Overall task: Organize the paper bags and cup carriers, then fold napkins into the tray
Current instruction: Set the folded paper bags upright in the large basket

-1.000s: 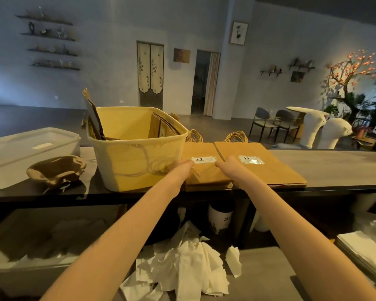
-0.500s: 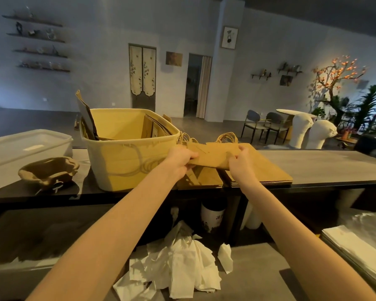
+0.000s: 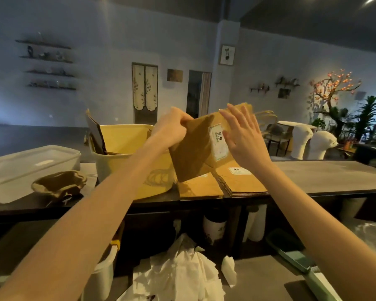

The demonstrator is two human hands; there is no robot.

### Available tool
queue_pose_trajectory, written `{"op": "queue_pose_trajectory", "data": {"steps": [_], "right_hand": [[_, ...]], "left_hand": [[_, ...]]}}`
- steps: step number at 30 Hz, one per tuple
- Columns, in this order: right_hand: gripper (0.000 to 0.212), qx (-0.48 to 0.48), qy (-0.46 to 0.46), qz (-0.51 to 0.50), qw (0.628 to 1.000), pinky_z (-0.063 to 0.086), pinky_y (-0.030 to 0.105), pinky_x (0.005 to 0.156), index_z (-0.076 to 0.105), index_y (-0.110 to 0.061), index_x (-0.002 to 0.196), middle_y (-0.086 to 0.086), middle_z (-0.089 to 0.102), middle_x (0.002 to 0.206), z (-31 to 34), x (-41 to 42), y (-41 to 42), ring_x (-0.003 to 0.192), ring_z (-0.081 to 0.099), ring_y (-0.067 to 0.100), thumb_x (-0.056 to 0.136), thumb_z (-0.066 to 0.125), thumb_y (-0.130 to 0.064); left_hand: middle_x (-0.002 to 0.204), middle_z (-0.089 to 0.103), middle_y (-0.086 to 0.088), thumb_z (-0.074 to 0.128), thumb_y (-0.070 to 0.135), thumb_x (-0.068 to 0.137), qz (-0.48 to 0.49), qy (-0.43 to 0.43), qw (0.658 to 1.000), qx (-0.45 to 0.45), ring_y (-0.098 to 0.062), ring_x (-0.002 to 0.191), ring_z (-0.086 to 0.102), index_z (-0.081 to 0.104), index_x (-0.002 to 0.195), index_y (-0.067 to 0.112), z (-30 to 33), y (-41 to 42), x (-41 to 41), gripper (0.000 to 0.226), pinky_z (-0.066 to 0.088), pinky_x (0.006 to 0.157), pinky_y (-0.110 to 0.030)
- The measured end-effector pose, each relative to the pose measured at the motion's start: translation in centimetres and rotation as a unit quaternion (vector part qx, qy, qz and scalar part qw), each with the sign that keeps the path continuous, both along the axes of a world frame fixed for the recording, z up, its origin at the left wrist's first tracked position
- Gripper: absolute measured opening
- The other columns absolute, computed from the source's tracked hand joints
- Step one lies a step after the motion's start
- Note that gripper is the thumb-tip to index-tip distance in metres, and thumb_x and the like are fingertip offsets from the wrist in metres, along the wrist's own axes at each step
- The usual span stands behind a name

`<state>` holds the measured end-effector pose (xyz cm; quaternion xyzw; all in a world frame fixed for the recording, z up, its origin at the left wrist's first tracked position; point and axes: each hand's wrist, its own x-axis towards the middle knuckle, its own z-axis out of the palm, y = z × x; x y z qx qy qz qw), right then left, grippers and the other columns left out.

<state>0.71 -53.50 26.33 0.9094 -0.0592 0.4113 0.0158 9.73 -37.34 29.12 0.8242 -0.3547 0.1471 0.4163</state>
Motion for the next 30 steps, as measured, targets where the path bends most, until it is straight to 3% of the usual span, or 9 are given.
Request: {"op": "queue_pose_trajectory", "data": {"steps": [3, 5, 7, 10, 14, 18, 21, 25, 30], "right_hand": [[0.053, -0.051, 0.041, -0.030, 0.997, -0.003, 0.044, 0.117, 0.028, -0.020, 0.146, 0.001, 0.029, 0.153, 1.0, 0.1, -0.3, 0.146, 0.008, 0.023, 0.098, 0.040, -0.039], [0.048, -0.032, 0.045, -0.011, 0.998, 0.014, 0.043, 0.116, 0.038, -0.020, 0.140, 0.002, 0.045, 0.142, 1.6, -0.1, 0.0, 0.138, 0.030, 0.025, 0.096, 0.045, -0.039], [0.036, 0.006, 0.057, 0.022, 0.998, 0.039, 0.033, 0.097, 0.048, -0.020, 0.130, 0.000, 0.057, 0.125, 2.2, -0.4, 0.4, 0.115, 0.052, 0.019, 0.097, 0.046, -0.035], [0.023, 0.023, 0.115, 0.049, 0.992, 0.041, 0.017, 0.066, 0.053, -0.020, 0.118, -0.001, 0.062, 0.105, 2.9, -0.3, 0.8, 0.085, 0.054, 0.011, 0.099, 0.043, -0.028], [0.018, 0.099, 0.130, 0.095, 0.982, 0.046, 0.022, 0.074, 0.053, -0.024, 0.113, -0.007, 0.057, 0.099, 3.0, 0.9, 1.0, 0.088, 0.056, 0.012, 0.100, 0.042, -0.027], [0.014, 0.233, 0.074, 0.136, 0.960, 0.042, 0.015, 0.067, 0.054, -0.022, 0.108, -0.004, 0.057, 0.097, 2.9, 2.8, 1.6, 0.086, 0.055, 0.011, 0.099, 0.044, -0.027], [0.023, 0.328, 0.047, 0.153, 0.931, 0.044, 0.023, 0.074, 0.056, -0.015, 0.114, 0.001, 0.059, 0.102, 3.3, 4.7, 2.4, 0.089, 0.056, 0.015, 0.099, 0.044, -0.028], [0.023, 0.475, 0.054, 0.177, 0.860, 0.044, 0.036, 0.080, 0.053, -0.017, 0.111, 0.002, 0.058, 0.098, 3.8, 7.9, 4.0, 0.084, 0.057, 0.016, 0.100, 0.041, -0.033], [0.026, 0.500, 0.046, 0.145, 0.853, 0.047, 0.041, 0.092, 0.051, -0.012, 0.110, 0.008, 0.057, 0.107, 3.7, 13.4, 5.9, 0.098, 0.056, 0.024, 0.101, 0.037, -0.032]], "left_hand": [[0.113, 0.063, 0.001, 0.050, 0.005, 0.093, -0.021, -0.044, 0.997, 0.061, -0.017, 0.104, 0.058, 0.061, 0.121, 0.022, 1.0, 1.4, 0.6, 0.035, 0.047, 0.083, -0.028], [0.116, 0.063, -0.001, 0.049, 0.002, 0.093, -0.029, -0.066, 0.994, 0.079, -0.018, 0.106, 0.058, 0.062, 0.121, 0.022, 1.7, 2.4, 0.7, 0.037, 0.049, 0.089, -0.030], [0.117, 0.063, -0.002, 0.050, 0.001, 0.092, -0.026, -0.088, 0.992, 0.081, -0.017, 0.105, 0.057, 0.063, 0.119, 0.021, 2.1, 3.1, 0.7, 0.037, 0.050, 0.091, -0.032], [0.113, 0.064, -0.003, 0.052, 0.001, 0.091, -0.011, -0.111, 0.992, 0.061, -0.012, 0.096, 0.057, 0.067, 0.111, 0.020, 2.2, 3.8, 1.1, 0.031, 0.048, 0.086, -0.027], [0.120, 0.058, -0.005, 0.058, 0.009, 0.090, 0.033, -0.182, 0.983, 0.004, -0.017, 0.109, 0.054, 0.067, 0.108, 0.017, 2.2, 4.5, 2.0, 0.022, 0.043, 0.091, -0.025], [0.137, 0.047, -0.003, 0.059, 0.017, 0.090, 0.043, -0.243, 0.969, -0.018, -0.019, 0.130, 0.038, 0.062, 0.114, 0.016, 1.5, 4.9, 2.9, 0.025, 0.033, 0.104, -0.029], [0.127, 0.051, -0.005, 0.054, 0.019, 0.093, 0.054, -0.229, 0.968, -0.082, -0.017, 0.123, 0.042, 0.064, 0.106, 0.013, 0.5, 5.1, 3.7, 0.018, 0.033, 0.095, -0.019], [0.112, 0.055, -0.007, 0.048, 0.020, 0.096, 0.059, -0.144, 0.979, -0.129, -0.017, 0.108, 0.050, 0.059, 0.105, 0.008, -1.1, 5.6, 5.3, 0.019, 0.047, 0.085, -0.024], [0.100, 0.055, 0.000, 0.041, 0.023, 0.099, 0.064, -0.042, 0.986, -0.148, -0.009, 0.089, 0.050, 0.058, 0.105, 0.009, -2.8, 6.3, 7.4, 0.023, 0.039, 0.066, -0.010]]}}
